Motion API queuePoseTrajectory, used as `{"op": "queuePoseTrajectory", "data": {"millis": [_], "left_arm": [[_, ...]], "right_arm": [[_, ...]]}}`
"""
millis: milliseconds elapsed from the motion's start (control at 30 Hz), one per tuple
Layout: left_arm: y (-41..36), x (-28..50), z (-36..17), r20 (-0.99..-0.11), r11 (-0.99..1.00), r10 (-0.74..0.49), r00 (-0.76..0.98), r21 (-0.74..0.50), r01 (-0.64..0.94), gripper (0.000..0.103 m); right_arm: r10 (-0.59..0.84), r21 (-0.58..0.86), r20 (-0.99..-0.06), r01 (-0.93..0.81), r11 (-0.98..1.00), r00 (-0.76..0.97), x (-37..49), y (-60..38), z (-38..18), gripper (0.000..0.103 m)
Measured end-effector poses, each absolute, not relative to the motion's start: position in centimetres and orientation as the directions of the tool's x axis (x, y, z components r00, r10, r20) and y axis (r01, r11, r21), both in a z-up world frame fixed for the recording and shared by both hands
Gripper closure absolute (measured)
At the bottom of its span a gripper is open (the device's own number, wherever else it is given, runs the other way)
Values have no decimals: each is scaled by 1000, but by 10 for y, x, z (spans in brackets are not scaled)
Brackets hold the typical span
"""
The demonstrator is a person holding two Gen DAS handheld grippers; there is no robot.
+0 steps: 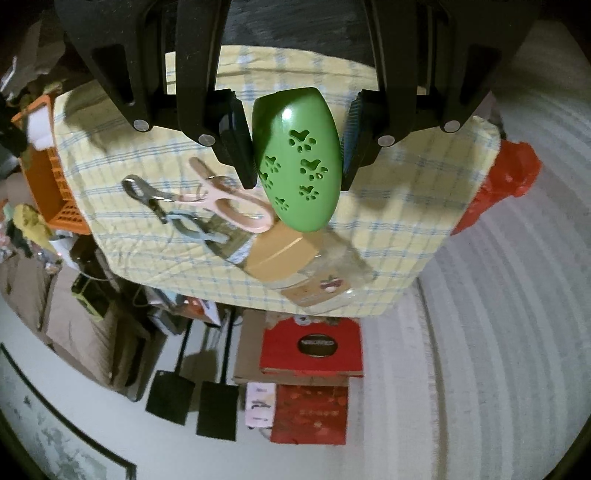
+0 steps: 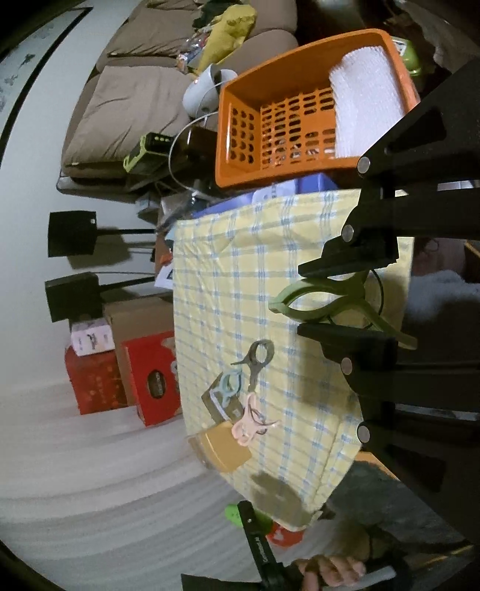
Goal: Organize objects
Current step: 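Lift the green case with the left gripper while the right gripper lifts the pale green clip, then carry the green case and pale green clip toward the orange basket with both grippers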
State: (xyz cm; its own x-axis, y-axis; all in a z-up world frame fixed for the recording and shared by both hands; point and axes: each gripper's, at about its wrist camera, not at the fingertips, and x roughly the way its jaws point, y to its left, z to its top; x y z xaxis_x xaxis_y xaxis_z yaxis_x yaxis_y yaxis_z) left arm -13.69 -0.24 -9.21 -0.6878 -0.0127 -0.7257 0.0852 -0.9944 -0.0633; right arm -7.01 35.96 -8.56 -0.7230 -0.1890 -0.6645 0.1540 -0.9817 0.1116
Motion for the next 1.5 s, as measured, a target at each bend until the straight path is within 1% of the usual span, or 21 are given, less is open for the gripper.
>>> {"op": "queuePoseTrajectory", "data": {"millis": [133,267,467,633,733,833,933,1033,1133,1233,1300,1500], "left_arm": [[-10,-133,-95,-734,-994,-36,-678,-45,102,63],[-18,-131,-89,-728,-989,-95,-679,-10,150,63],[-26,-126,-72,-720,-982,-107,-686,-29,185,63],[-11,-122,-60,-705,-984,-115,-700,-13,176,63],[10,-119,-50,-701,-992,-77,-709,-19,127,63],[28,-115,-37,-680,-996,-68,-730,0,93,63],[46,-109,-22,-660,-998,-33,-750,-15,57,63],[57,-109,-15,-652,-999,-19,-758,-18,41,62],[68,-111,-15,-667,-999,-11,-745,-32,44,63],[91,-105,-18,-687,-997,65,-724,-68,-25,63],[113,-100,-16,-679,-996,87,-729,-53,-69,63],[150,-100,-14,-680,-990,125,-722,-43,-131,63]], "right_arm": [[-190,119,-651,149,-982,-735,-58,375,-86,79],[-152,69,-647,141,-988,-747,-49,381,-90,79],[-191,127,-637,144,-982,-747,-52,393,-88,79],[-151,19,-627,178,-984,-764,-51,391,-78,79],[-154,38,-635,168,-985,-757,-49,403,-80,79],[-146,42,-614,152,-987,-776,-47,416,-71,79],[-143,54,-583,138,-989,-799,-44,431,-57,79],[-140,64,-573,126,-990,-807,-42,442,-50,79],[-138,72,-573,119,-990,-808,-42,450,-46,79],[-163,110,-570,122,-986,-805,-40,457,-41,79],[-187,145,-566,127,-981,-803,-38,463,-38,79],[-163,147,-569,95,-985,-806,-35,477,-34,79]]}}
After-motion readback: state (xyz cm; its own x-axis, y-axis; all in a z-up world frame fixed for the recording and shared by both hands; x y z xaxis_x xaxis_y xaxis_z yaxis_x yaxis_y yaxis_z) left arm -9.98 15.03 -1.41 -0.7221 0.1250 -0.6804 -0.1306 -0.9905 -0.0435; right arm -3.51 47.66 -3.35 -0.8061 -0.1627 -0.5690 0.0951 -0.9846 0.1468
